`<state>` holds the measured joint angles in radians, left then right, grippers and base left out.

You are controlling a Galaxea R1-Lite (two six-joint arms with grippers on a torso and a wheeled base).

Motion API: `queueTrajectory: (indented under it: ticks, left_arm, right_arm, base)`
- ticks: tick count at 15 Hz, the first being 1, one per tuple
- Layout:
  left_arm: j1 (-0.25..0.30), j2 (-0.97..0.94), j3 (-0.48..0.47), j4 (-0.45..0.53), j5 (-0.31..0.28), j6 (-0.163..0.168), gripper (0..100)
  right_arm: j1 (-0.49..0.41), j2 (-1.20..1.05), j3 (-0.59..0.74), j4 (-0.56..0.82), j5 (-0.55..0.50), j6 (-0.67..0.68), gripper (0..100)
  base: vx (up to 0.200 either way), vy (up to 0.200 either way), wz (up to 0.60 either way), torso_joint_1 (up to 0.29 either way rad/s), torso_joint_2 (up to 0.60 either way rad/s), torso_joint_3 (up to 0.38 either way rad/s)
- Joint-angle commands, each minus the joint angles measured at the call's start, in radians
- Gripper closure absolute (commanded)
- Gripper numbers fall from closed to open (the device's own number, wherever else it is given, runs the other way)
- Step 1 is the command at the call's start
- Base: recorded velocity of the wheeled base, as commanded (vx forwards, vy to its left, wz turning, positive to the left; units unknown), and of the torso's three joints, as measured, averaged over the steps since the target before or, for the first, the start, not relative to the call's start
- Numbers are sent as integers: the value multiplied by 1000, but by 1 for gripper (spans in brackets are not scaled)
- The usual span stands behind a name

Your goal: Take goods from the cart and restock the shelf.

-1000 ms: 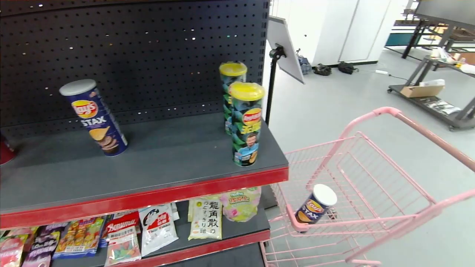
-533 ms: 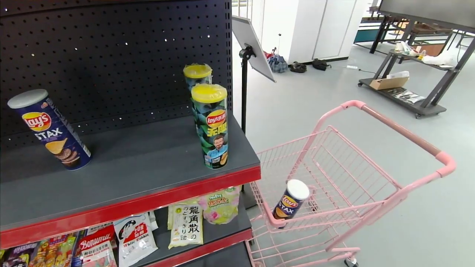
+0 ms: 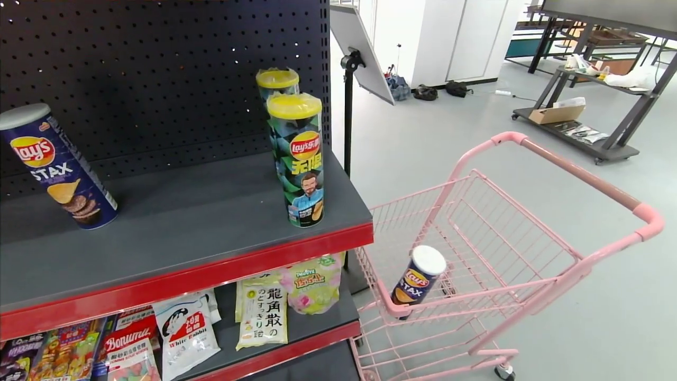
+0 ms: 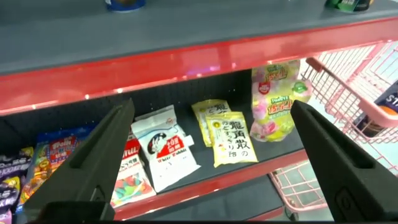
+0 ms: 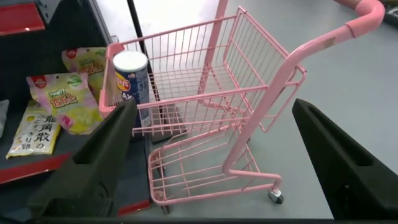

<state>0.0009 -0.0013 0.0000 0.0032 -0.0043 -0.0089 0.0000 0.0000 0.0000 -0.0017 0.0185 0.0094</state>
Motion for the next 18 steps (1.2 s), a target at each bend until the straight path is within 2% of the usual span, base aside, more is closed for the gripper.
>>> queueTrajectory:
  ticks: [1,11,15,16,17,18]
  left_arm:
    - [1,1,0,0,0,0,0]
    - [1,1,0,0,0,-2,0]
    - [1,1,0,0,0,-2,0]
    - [1,1,0,0,0,-2,0]
    - [1,1,0,0,0,-2,0]
    - [1,1,0,0,0,-2,0]
  right_arm:
    - [0,0,0,0,0,0,0]
    - [0,0,0,0,0,-5,0]
    - [0,0,-3,3,1,-22,0]
    - [0,9,-37,-4,9,-28,0]
    - [18,305,-357,20,18,87,0]
    - [17,485,-506,25,24,213,0]
  base:
    - [0,0,0,-134,383,242]
    - [0,0,0,-161,484,316]
    - [0,0,0,-51,183,130]
    - [0,0,0,0,0,0]
    - [0,0,0,0,0,0]
    - [0,0,0,0,0,0]
